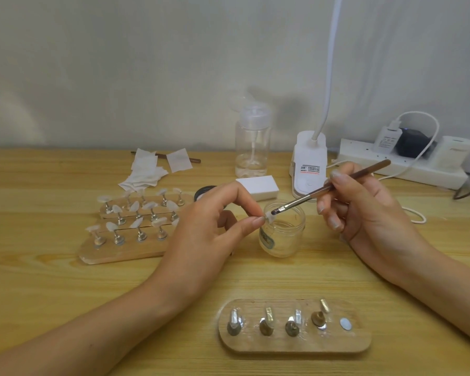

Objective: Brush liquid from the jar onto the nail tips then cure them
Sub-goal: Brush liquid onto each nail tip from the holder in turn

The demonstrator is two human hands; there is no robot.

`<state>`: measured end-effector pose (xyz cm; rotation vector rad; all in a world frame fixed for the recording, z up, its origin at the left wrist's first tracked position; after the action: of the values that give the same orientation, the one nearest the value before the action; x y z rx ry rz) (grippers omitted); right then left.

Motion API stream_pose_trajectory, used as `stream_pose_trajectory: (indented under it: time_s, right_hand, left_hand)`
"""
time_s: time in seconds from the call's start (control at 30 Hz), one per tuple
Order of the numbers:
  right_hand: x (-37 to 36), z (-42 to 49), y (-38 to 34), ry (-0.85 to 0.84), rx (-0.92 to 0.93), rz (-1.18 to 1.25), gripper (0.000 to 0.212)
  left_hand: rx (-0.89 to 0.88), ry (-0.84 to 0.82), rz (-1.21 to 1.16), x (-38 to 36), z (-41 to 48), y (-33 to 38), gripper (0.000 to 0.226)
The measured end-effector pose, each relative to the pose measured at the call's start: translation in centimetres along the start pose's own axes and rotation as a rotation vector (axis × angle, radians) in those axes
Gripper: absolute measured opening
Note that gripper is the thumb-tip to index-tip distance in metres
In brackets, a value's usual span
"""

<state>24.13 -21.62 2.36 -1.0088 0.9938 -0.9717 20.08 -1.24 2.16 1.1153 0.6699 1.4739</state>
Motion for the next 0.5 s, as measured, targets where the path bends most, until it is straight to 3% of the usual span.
stream_pose_trajectory:
  time_s: [0.37, 0.5]
  right_hand:
    - [0.45, 0.08, 0.14, 0.059, -0.015, -0.014, 0.017]
    - [-0.11, -0.05, -0.01, 0.0, -0.009, -0.047, 0.02]
  left_hand:
    - [-0.008, -0.006, -0.001, -0.06, -0.01, 0.19, 0.01]
    - [-0.016, -0.009, 0.006, -0.05, -0.01, 0.17, 0.011]
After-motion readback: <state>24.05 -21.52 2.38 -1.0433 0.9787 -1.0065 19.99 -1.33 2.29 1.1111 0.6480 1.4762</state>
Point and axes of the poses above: each hand's wrist, its own z-axis towards the middle knuckle, its own x-axis out of the back of the hand, y = z × x, the point moved 4 cm from there along z, towards the middle knuckle, and after that the axes turned 5 degrees about -z, right-handed, at the moved point
